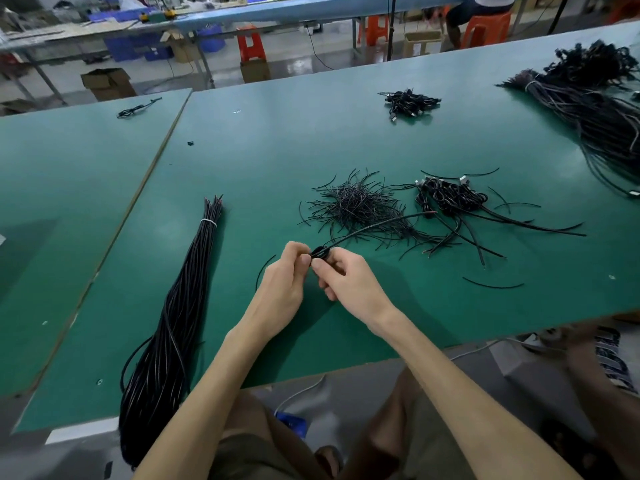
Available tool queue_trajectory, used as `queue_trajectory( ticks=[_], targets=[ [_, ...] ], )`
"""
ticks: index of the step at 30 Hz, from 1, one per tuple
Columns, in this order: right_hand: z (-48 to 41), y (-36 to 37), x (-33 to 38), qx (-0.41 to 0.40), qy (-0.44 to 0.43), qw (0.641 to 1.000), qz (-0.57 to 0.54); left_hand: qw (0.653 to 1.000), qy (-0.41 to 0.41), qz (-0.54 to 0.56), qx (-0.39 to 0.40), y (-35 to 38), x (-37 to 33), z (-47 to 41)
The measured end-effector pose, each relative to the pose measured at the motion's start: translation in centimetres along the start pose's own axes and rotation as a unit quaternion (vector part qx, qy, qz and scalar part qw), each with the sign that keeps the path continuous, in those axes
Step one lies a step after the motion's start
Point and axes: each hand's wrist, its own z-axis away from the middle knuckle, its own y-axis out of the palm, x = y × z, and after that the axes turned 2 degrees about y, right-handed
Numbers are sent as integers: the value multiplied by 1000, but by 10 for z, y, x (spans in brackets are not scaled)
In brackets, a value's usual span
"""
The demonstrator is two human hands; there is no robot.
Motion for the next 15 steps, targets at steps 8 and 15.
queue_trajectory(
  ticks=[8, 15],
  targets=[
    [3, -7, 2, -9, 33, 993, -116, 998, 3, -58, 28, 6, -6, 7],
    [3, -6, 3, -17, 60, 986, -152, 973, 116, -194, -48, 3, -18, 13]
  ],
)
